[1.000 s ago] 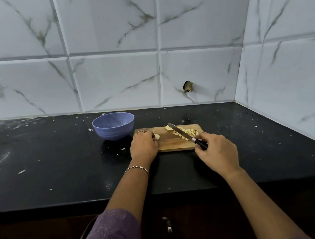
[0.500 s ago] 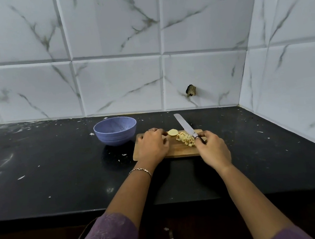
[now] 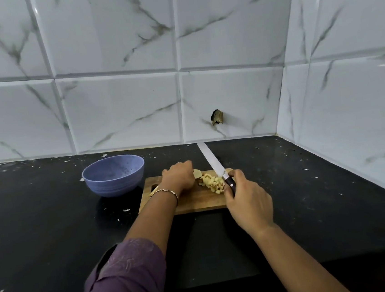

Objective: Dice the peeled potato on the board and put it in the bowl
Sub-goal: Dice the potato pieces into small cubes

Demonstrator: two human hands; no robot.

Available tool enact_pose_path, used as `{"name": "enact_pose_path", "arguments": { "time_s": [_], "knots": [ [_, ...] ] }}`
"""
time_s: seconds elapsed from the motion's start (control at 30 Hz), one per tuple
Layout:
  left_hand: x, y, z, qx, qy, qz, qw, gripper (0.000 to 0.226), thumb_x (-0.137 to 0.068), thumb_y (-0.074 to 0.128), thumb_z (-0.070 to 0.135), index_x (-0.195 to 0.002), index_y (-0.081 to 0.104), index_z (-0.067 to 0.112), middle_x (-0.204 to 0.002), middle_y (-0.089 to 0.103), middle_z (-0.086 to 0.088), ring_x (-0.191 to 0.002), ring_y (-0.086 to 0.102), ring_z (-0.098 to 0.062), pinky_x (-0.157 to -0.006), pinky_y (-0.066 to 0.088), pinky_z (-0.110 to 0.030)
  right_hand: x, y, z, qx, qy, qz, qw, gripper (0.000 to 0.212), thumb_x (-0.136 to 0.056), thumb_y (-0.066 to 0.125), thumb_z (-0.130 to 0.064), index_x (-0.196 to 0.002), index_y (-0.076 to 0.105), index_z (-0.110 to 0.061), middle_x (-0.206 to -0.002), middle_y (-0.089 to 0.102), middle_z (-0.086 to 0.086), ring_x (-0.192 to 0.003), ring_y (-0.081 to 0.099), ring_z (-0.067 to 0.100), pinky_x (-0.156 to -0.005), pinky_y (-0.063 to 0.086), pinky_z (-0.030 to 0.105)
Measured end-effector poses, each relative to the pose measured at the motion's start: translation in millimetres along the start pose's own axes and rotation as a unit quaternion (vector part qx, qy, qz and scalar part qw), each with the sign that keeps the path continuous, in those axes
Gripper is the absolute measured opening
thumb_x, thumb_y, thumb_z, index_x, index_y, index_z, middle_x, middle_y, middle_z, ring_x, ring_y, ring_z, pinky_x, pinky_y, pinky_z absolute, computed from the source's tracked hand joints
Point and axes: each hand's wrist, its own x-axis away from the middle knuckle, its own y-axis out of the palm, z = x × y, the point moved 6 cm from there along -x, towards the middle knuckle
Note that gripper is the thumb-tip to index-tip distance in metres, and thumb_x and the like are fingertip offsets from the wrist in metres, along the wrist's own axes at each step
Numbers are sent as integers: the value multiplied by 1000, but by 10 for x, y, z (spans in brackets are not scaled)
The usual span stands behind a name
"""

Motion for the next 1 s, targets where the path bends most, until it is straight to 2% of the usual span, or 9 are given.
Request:
{"name": "enact_pose_path", "arguments": {
  "time_s": [0.1, 0.23, 0.33, 0.5, 0.63, 0.73, 0.83, 0.93, 1.0],
  "knots": [
    [-72, 31, 8, 11, 2, -30, 999, 46, -104, 36, 21, -150, 33, 18, -152, 39, -9, -140, 35, -29, -115, 19, -58, 9, -4, -11, 23, -14, 7, 1000, 20, -101, 50, -37, -119, 48, -28, -82, 51, -15, -69, 48, 6, -64, 38, 23],
    [-136, 52, 31, 46, 11, -29, 998, 56, -102, 43, 21, -155, 24, 24, -157, 32, -7, -145, 29, -28, -116, 18, -58, 4, 2, -25, 44, -28, 10, 999, 20, -100, 50, -37, -118, 47, -28, -82, 51, -15, -68, 49, 5, -62, 39, 22],
    [-162, 22, 38, 44, 10, -8, 999, 54, -99, 51, 19, -150, 34, 24, -151, 40, -6, -141, 34, -29, -113, 23, -57, 3, -13, -25, 48, -30, 18, 998, 21, -100, 50, -37, -119, 47, -29, -83, 51, -15, -68, 47, 6, -61, 35, 22],
    [-72, -103, 41, 83, 8, 86, 993, 43, -94, 55, 13, -136, 52, 21, -135, 55, -5, -128, 49, -26, -109, 36, -49, -1, -7, 1, 50, -24, 19, 998, 21, -99, 53, -36, -118, 49, -28, -87, 56, -14, -71, 50, 6, -62, 37, 22],
    [33, -198, -112, 197, -6, 150, 969, 25, -92, 54, 5, -114, 66, 9, -117, 67, -11, -110, 60, -28, -93, 50, -35, 5, -10, 24, 37, -12, 21, 999, 24, -97, 58, -31, -119, 48, -27, -97, 59, -10, -84, 60, 11, -67, 44, 25],
    [148, -324, -193, 278, -9, 187, 942, 15, -96, 54, 11, -105, 65, 6, -111, 68, -11, -107, 60, -27, -81, 40, -25, 15, 5, 32, 40, -8, 28, 999, 25, -95, 61, -26, -117, 50, -26, -95, 56, -8, -82, 59, 13, -68, 48, 29],
    [258, -369, -124, 381, 49, 148, 911, 11, -99, 55, 19, -104, 63, 13, -112, 68, -10, -103, 63, -25, -79, 43, -26, 21, -7, 28, 45, -8, 29, 999, 23, -94, 63, -25, -114, 51, -25, -93, 54, -8, -80, 57, 12, -65, 44, 27],
    [356, -380, 0, 406, 103, 103, 902, 14, -102, 49, 18, -108, 60, 14, -114, 68, -10, -74, 63, -18, -57, 46, -24, 35, -46, -10, 55, -18, 39, 998, 21, -94, 64, -27, -112, 52, -25, -94, 57, -8, -81, 60, 11, -66, 48, 27],
    [405, -403, 101, 393, 132, 100, 905, 12, -103, 47, 16, -107, 58, 14, -116, 68, -7, -63, 59, -12, -50, 43, -18, 49, -54, -35, 67, -23, 46, 996, 19, -94, 65, -24, -109, 54, -25, -94, 58, -8, -80, 60, 11, -63, 46, 24]
  ]
}}
